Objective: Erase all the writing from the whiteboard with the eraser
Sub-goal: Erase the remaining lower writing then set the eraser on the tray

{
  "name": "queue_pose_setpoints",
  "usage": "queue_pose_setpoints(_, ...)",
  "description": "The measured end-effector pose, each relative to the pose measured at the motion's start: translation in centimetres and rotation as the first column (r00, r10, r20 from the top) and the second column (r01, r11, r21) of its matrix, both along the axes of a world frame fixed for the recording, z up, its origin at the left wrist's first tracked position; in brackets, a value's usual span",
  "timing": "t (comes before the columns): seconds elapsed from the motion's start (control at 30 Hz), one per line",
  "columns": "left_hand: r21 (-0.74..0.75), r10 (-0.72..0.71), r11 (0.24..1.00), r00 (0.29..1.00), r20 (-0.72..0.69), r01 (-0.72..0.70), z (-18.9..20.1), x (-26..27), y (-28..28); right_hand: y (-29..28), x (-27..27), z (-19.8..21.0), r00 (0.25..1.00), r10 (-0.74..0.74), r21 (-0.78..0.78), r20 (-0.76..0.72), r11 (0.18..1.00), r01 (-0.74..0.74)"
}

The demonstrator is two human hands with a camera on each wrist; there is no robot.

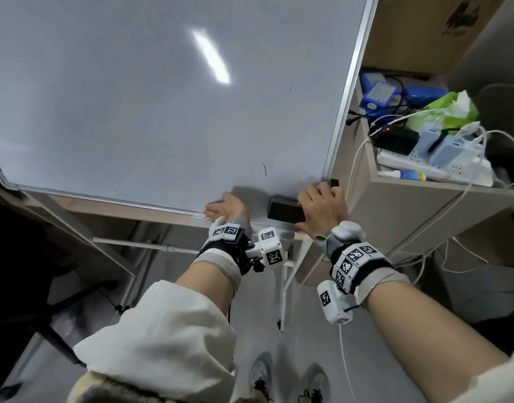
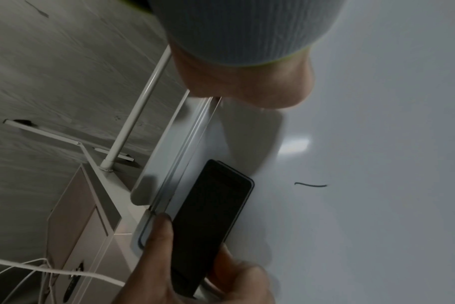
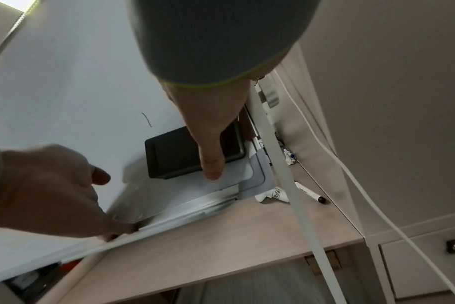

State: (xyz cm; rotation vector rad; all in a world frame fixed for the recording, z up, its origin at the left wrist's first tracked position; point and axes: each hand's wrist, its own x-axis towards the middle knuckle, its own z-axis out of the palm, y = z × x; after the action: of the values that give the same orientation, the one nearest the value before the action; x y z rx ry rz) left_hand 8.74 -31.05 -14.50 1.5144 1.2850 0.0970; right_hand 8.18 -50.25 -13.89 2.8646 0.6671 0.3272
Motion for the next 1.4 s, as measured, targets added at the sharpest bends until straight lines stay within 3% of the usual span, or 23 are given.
queue_pose_setpoints(0.13,-0.023,-0.035,0.999,0.999,-0.021,0.035,1.3,-0.6,0.2,0.4,-0.1,0.9,0.997,-0.043,0.057,0.065,0.998,0.039)
queue_pose_setpoints(0.37,-0.147,-0.019,0.989,0.999,0.045,0.026,3.1,0.2,3.0,2.7,4.5,9.5,0.954,-0.130,0.307,0.271,0.951,0.043)
queue_pose_setpoints(0.43,-0.151,0.034,0.988,0.999,-0.006,-0.035,3.7,0.3,3.8,3.5,5.4,10.1,0.946,-0.112,0.325,0.303,0.946,0.008)
queue_pose_setpoints(0.5,-0.182,0.065,0.981,0.998,-0.019,-0.068,4.1,0.8,4.2,4.6,5.2,9.1,0.961,-0.044,0.292,0.272,0.956,-0.039)
queue_pose_setpoints(0.63,-0.240,0.054,0.969,0.999,-0.003,-0.053,4.4,1.2,3.9,6.2,2.8,3.5,0.991,0.130,0.103,0.026,0.986,-0.132)
queue_pose_setpoints(0.73,-0.261,0.059,0.964,0.998,0.006,-0.056,5.3,1.1,3.7,6.2,2.3,2.5,0.989,0.146,0.102,0.025,0.984,-0.147)
queue_pose_setpoints(0.9,-0.243,-0.044,0.970,0.996,-0.079,0.023,5.7,1.0,4.4,5.2,6.2,10.5,0.957,-0.022,0.340,0.289,0.937,-0.081)
queue_pose_setpoints(1.07,-0.246,-0.037,0.969,0.992,-0.124,0.006,5.8,0.4,4.5,4.0,9.6,16.3,0.898,-0.270,0.554,0.346,0.832,0.036)
queue_pose_setpoints(1.17,-0.275,-0.014,0.961,0.990,-0.141,-0.026,6.2,0.3,4.7,4.4,9.3,14.9,0.913,-0.231,0.565,0.337,0.825,0.000)
queue_pose_setpoints(1.3,-0.273,-0.061,0.961,0.994,-0.086,0.036,5.7,0.4,5.4,7.0,6.9,10.1,0.973,-0.048,0.463,0.227,0.884,-0.065)
queue_pose_setpoints(1.37,-0.215,-0.109,0.972,0.993,-0.038,0.099,1.8,2.3,6.7,7.9,6.0,8.6,0.982,-0.001,0.397,0.188,0.915,-0.075)
queue_pose_setpoints(1.4,-0.179,-0.141,0.974,0.990,0.003,0.139,-2.3,4.5,7.9,7.9,6.0,8.5,0.983,-0.003,0.389,0.185,0.919,-0.070)
